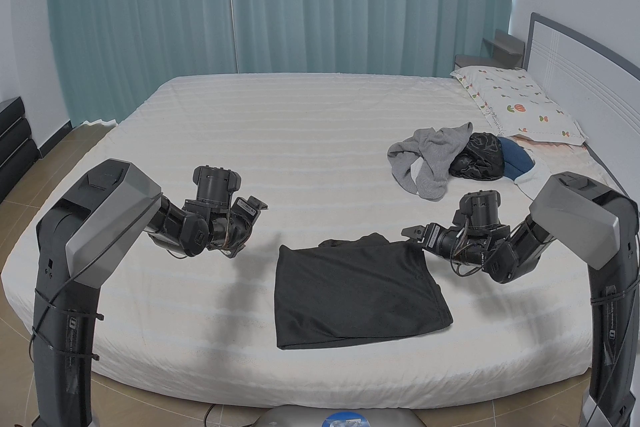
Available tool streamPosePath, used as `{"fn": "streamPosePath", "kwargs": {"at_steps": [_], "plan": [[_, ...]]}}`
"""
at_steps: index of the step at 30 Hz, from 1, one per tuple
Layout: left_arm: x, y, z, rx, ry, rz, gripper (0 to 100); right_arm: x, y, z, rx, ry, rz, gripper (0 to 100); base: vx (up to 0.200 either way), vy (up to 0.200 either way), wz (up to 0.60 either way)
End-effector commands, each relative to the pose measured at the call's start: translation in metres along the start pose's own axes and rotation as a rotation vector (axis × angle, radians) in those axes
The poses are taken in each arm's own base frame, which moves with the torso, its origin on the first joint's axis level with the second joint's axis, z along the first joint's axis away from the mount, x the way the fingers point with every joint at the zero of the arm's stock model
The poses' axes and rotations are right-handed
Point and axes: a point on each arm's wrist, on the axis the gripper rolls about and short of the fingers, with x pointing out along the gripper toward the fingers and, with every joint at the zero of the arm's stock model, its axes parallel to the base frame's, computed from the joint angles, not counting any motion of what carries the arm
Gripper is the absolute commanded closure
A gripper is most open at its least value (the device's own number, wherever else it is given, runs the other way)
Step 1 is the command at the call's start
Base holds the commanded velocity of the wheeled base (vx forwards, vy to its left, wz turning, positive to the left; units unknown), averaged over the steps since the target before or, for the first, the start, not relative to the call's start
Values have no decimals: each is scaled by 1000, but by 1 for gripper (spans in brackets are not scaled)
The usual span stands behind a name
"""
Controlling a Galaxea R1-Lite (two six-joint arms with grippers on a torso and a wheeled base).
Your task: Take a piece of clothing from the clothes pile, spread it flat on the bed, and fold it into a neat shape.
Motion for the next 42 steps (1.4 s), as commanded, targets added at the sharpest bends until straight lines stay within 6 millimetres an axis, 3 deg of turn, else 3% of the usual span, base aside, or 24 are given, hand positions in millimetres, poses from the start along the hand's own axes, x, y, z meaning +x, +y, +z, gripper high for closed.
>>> {"fn": "streamPosePath", "kwargs": {"at_steps": [1,2,9,18,30,42], "plan": [[0,0,0,0,1,0,0,24,-12,-12,5,21,-18,0,0,0,0],[0,0,0,0,1,0,0,25,-12,-11,5,17,-16,100,0,0,0],[2,2,-1,1,2,4,0,27,-12,-7,4,0,-13,100,0,0,0],[2,2,-2,4,4,5,0,27,-9,13,4,-74,-17,100,0,0,0],[3,4,-6,42,14,14,0,28,-11,17,8,-90,-23,100,0,0,0],[21,-1,-56,215,94,-2,0,28,-7,15,3,-87,-15,100,0,0,0]]}}
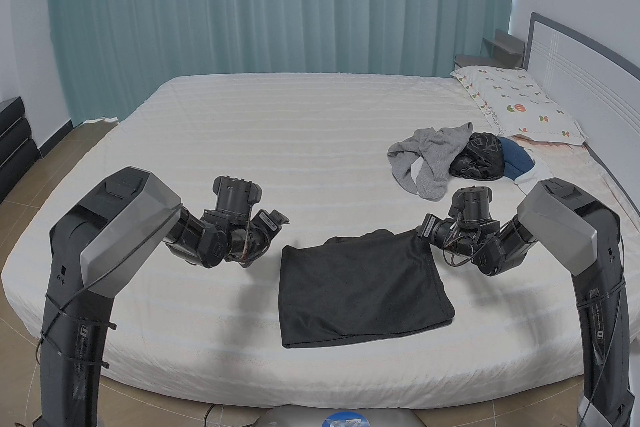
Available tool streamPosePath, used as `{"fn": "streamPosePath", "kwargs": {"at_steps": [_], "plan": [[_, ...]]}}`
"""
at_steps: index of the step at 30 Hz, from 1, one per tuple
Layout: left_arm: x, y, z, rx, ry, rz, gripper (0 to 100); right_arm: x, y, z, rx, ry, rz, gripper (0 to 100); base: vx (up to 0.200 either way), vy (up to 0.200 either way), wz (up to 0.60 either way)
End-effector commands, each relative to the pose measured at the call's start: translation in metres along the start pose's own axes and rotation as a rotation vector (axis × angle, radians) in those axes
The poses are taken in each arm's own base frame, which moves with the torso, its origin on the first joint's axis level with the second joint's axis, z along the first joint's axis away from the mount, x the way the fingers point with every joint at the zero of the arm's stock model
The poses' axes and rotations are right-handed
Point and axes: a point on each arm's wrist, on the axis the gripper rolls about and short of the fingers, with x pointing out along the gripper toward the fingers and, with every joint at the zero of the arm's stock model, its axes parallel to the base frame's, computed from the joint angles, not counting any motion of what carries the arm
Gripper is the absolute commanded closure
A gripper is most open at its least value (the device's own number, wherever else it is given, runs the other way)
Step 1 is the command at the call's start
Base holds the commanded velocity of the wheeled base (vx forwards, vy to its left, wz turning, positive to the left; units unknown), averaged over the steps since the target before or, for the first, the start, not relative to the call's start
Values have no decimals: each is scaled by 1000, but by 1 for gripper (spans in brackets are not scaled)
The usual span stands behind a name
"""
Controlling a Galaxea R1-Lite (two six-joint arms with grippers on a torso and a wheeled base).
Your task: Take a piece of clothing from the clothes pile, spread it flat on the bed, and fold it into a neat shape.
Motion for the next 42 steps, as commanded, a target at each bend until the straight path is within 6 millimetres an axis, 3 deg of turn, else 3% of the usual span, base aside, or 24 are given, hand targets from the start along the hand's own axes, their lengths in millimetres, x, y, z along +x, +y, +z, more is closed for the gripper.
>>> {"fn": "streamPosePath", "kwargs": {"at_steps": [1,9,10,40,41,42], "plan": [[15,0,-17,47,25,1,0,-1,2,1,-2,-2,6,100,0,0,0],[29,-1,-27,106,39,13,0,0,3,0,-3,-2,8,100,0,0,0],[29,0,-28,112,43,16,100,0,3,0,-3,-2,8,100,0,0,0],[28,4,-27,107,-28,73,100,3,1,1,17,-16,2,100,0,0,0],[28,4,-27,107,-28,73,100,3,1,1,17,-16,2,0,0,0,0],[27,3,-27,105,-23,70,100,3,1,1,16,-18,4,0,0,0,0]]}}
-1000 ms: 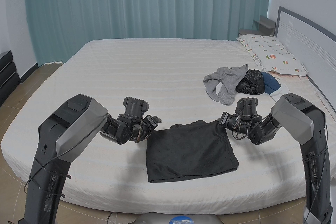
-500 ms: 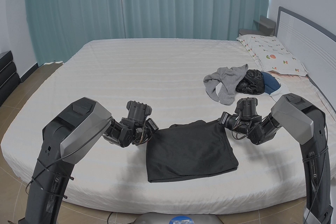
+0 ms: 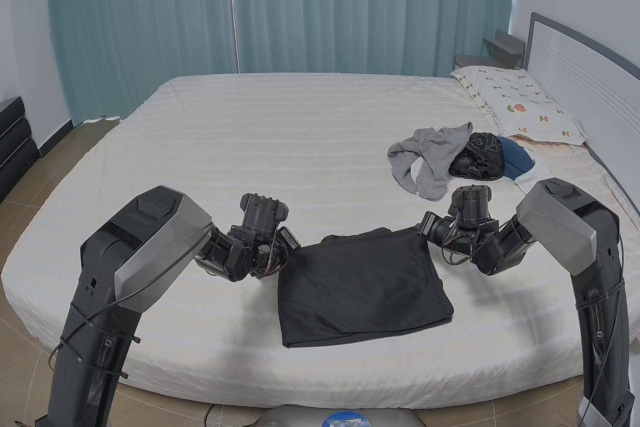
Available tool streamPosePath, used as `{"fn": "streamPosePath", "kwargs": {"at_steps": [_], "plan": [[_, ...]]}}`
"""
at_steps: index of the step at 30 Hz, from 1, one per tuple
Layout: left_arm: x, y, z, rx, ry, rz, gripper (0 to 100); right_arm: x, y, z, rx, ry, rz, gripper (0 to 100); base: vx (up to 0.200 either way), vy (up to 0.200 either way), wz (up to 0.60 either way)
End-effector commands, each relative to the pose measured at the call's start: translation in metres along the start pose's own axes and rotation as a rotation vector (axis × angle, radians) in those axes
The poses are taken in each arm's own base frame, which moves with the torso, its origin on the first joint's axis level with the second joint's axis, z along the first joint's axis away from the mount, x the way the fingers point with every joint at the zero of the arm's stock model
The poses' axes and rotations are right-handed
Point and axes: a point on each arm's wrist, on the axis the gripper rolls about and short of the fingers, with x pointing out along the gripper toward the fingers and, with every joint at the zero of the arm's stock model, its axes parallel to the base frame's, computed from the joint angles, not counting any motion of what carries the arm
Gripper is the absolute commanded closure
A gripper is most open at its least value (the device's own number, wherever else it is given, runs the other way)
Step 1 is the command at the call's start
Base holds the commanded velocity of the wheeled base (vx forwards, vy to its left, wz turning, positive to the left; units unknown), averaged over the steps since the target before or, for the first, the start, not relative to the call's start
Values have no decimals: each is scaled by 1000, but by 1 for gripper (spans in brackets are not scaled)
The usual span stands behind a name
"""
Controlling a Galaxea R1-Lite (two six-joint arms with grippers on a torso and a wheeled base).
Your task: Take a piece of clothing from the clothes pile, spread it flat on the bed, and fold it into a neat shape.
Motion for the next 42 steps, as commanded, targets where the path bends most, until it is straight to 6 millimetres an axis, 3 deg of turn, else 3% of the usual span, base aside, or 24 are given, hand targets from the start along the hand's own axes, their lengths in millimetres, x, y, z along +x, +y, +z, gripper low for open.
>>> {"fn": "streamPosePath", "kwargs": {"at_steps": [1,5,8,10,11,15,16,17,21,26,37,38,42], "plan": [[-3,-1,2,-4,4,-5,0,1,2,-2,-2,4,6,0,0,0,0],[-3,0,1,-6,6,-5,0,-11,6,8,1,-10,11,0,0,0,0],[-4,-1,4,-36,-3,-13,0,-38,13,18,25,0,20,0,0,0,0],[-4,-1,5,-45,-6,-15,0,-44,14,18,33,11,23,0,0,0,0],[-8,-3,11,-82,-17,-23,0,-68,15,15,62,68,41,0,0,0,0],[-16,-5,21,-135,-33,-31,0,-111,11,-5,78,185,33,0,0,0,0],[-16,-5,22,-138,-34,-31,0,-113,11,-6,78,191,33,0,0,0,0],[-23,-5,28,-162,-44,-34,0,-134,8,-19,86,253,33,0,0,0,0],[-37,-3,42,-219,-47,-46,0,-164,4,-45,80,348,30,0,0,0,0],[-49,3,56,-274,-14,-70,0,-175,-3,-61,90,370,23,0,0,0,0],[-46,6,57,-277,-16,-67,0,-165,-8,-70,92,393,12,0,0,0,0],[-46,6,57,-277,-16,-67,0,-165,-7,-69,91,390,13,100,0,0,0],[-46,6,57,-274,-16,-67,0,-167,-8,-70,90,390,4,100,0,0,0]]}}
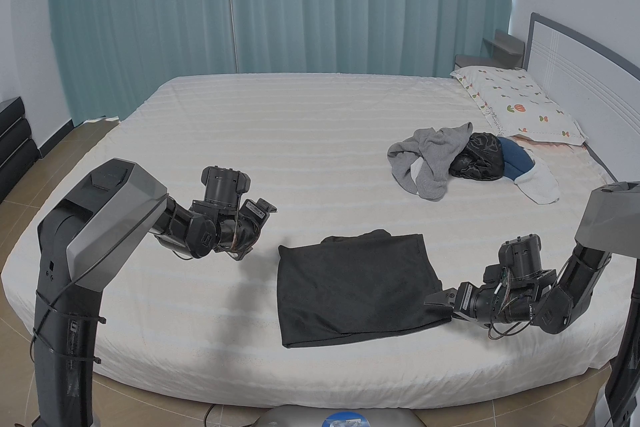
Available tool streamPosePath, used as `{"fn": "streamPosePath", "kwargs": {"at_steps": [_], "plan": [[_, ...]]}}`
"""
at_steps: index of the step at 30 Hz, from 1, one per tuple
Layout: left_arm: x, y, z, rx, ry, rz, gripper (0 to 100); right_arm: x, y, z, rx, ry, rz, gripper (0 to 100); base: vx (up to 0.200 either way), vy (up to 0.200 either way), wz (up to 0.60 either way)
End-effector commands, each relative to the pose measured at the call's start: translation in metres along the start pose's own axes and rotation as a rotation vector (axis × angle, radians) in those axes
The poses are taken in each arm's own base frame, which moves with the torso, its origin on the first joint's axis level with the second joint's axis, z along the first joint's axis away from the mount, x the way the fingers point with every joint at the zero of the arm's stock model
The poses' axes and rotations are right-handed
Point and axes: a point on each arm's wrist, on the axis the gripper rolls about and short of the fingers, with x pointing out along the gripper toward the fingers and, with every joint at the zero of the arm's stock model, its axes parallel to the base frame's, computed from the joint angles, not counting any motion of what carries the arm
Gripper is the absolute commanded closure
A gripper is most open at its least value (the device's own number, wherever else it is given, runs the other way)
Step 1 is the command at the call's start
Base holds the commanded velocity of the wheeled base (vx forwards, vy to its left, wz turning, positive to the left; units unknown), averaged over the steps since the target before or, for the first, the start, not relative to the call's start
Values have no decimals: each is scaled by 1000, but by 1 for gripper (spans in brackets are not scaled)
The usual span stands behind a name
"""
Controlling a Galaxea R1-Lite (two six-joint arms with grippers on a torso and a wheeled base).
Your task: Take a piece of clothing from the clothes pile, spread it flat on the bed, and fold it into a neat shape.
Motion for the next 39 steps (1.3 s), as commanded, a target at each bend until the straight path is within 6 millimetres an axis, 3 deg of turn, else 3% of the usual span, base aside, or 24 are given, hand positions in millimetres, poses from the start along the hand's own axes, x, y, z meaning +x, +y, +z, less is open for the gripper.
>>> {"fn": "streamPosePath", "kwargs": {"at_steps": [1,31,32,39], "plan": [[-2,-2,1,0,-3,-6,0,-1,-1,-2,2,6,-8,100,0,0,0],[-1,0,-1,12,3,7,0,-9,-18,-7,-4,23,-66,100,0,0,0],[-1,0,-1,12,3,7,0,-9,-19,-7,-11,23,-68,0,0,0,0],[-1,0,0,11,3,7,0,-10,-16,1,-22,-10,-51,0,0,0,0]]}}
